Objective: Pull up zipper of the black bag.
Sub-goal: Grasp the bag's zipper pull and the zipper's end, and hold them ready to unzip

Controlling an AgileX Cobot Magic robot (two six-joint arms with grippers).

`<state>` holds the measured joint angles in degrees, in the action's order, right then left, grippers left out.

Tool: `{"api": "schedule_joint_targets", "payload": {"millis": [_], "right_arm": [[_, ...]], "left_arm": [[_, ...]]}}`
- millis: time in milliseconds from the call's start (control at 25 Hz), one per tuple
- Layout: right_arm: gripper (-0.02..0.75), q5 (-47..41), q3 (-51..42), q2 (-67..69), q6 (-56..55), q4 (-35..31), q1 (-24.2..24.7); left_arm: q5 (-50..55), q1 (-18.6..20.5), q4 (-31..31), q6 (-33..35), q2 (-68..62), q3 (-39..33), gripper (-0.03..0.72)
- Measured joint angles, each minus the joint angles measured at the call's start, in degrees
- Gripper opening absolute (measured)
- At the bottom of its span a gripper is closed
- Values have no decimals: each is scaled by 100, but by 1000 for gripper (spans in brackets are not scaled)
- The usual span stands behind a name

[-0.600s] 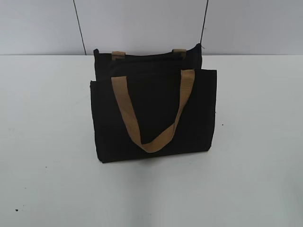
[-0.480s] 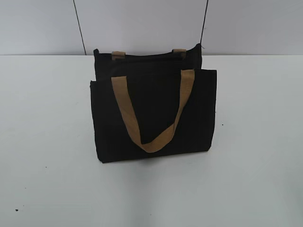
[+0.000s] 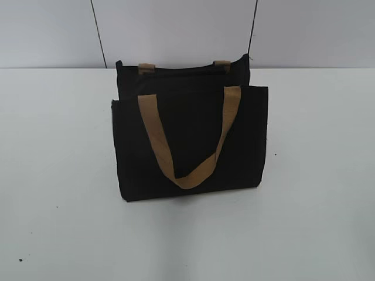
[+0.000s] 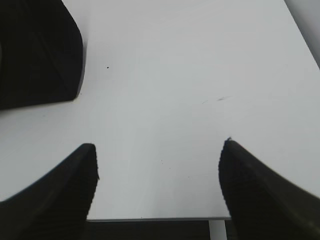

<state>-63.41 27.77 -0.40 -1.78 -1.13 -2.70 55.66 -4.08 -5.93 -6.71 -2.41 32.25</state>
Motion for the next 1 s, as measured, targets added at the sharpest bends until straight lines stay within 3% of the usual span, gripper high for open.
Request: {"api": "schedule_joint_targets", "payload": {"millis": [320, 640, 1000], "right_arm": [[577, 0, 0, 0, 0, 0, 0], [577, 0, 0, 0, 0, 0, 0], [577, 0, 0, 0, 0, 0, 0]], "left_arm": [[-2393, 0, 0, 0, -1563, 68, 239], [-5645, -6, 8, 0, -3348, -630, 239], [-8008, -411, -44, 0, -5537, -952, 272]]}}
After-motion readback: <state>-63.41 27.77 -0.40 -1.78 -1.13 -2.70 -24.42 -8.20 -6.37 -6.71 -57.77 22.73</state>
